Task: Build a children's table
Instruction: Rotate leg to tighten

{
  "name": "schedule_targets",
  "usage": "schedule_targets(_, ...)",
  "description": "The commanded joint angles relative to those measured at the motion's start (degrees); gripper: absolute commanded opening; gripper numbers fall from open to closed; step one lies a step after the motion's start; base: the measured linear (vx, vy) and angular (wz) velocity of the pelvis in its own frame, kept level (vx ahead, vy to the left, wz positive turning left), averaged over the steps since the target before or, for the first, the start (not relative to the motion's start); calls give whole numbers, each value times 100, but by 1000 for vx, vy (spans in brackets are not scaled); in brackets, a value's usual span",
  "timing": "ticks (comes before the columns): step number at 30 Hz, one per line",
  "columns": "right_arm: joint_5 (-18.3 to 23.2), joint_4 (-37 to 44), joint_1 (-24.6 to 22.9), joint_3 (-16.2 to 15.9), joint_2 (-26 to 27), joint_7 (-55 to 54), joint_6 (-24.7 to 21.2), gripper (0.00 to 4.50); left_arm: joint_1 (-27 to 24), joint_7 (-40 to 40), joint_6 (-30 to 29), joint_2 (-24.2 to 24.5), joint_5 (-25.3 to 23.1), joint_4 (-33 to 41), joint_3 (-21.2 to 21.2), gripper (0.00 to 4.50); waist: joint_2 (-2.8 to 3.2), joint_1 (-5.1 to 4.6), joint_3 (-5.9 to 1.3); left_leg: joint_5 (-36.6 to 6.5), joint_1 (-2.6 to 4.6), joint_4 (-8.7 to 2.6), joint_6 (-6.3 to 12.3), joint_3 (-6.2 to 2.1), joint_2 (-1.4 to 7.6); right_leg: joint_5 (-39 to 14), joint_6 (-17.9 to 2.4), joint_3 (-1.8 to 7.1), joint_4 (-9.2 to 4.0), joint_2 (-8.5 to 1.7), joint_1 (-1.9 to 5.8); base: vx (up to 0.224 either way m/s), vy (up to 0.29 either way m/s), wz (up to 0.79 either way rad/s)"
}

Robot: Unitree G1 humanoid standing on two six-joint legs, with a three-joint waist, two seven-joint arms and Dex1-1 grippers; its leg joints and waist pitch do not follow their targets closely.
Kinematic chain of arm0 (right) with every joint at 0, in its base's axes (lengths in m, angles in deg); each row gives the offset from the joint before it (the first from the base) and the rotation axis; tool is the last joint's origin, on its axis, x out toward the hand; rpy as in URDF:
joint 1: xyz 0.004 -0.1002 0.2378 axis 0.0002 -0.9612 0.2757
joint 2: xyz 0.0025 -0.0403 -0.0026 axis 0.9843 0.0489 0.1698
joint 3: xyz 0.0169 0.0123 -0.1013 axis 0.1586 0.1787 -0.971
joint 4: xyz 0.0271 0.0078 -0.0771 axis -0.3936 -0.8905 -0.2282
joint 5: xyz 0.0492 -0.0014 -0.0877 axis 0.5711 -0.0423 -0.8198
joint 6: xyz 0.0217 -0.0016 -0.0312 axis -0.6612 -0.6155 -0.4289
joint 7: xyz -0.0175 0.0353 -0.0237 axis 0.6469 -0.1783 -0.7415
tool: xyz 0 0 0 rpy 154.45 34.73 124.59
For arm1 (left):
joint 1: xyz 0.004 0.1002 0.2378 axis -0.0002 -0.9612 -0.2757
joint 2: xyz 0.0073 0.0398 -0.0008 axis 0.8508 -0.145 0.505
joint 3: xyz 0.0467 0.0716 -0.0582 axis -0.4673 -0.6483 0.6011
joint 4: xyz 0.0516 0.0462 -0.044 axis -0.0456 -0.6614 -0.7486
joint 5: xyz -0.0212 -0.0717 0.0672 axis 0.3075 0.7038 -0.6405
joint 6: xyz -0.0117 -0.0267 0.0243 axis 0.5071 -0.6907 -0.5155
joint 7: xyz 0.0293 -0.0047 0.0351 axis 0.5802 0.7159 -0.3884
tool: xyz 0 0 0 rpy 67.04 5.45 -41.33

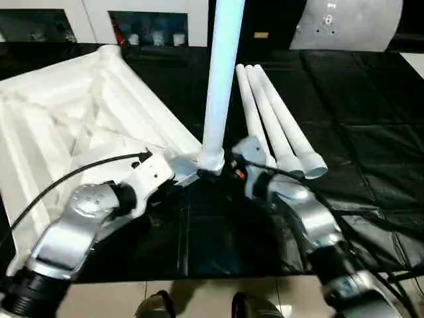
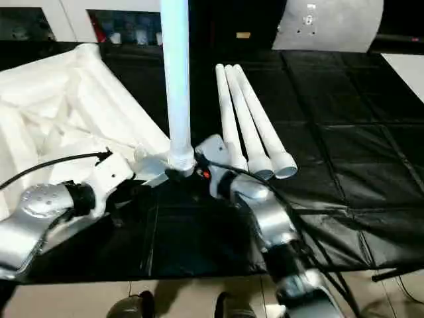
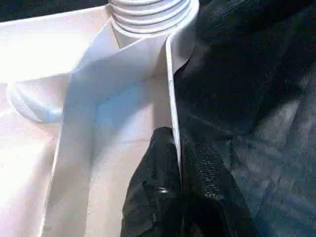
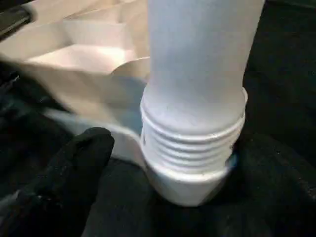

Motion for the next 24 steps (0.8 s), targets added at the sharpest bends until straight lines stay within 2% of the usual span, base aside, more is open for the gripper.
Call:
schedule_targets(1,82,431,-69,-68,-193,298,-34,442,62,309,539,101,11,-167,-90,0,50,-2,-407,-794,153,-289,177,-13,163,-157,-1162,147,-266,-258,247,0,0,0)
schedule_targets(3,153,677,-112,-72,-371,456,-79,442,64,480,700,171,33,-266,-131,0,51,-7,-410,-766,151,-276,178,-5,171,-54,-1234,143,-238,-260,253,0,0,0)
schedule_targets(5,72,806,-99,-100,-573,557,-101,442,47,698,883,234,91,-338,-180,0,69,-3,-407,-841,162,-276,167,-5,178,-163,-1255,145,-242,-268,247,0,0,0)
schedule_targets(8,-62,913,-62,-136,-874,777,-107,442,-9,1171,1135,332,306,-383,-238,0,60,11,-400,-977,177,-271,127,3,177,-386,-1289,151,-258,-273,235,0,0,0)
schedule_targets(9,-64,923,-50,-137,-930,852,-99,442,-15,1277,1193,357,351,-392,-263,0,79,18,-405,-997,182,-269,117,1,180,-396,-1304,148,-256,-269,231,0,0,0)
schedule_targets(15,-35,913,-68,-425,-1390,1624,86,442,48,1713,1592,478,368,-567,-423,0,62,33,-438,-854,169,-231,228,-2,185,-61,-1395,141,-200,-274,268,0,0,0)
schedule_targets(18,117,794,-13,-414,-1372,1821,64,442,84,1825,1648,488,380,-604,-429,0,46,28,-419,-1051,161,-228,215,-1,183,-403,-1426,146,-223,-291,255,0,0,0)
schedule_targets(22,215,691,45,-391,-1322,1978,-1,404,99,1889,1694,511,411,-615,-430,0,25,20,-406,-1257,159,-232,121,-11,189,-862,-1357,157,-247,-294,238,0,0,0)
schedule_targets(24,293,617,92,-409,-1304,2113,-54,382,99,1932,1705,532,438,-620,-429,0,37,15,-407,-1280,160,-232,104,-18,191,-925,-1354,158,-247,-297,231,0,0,0)
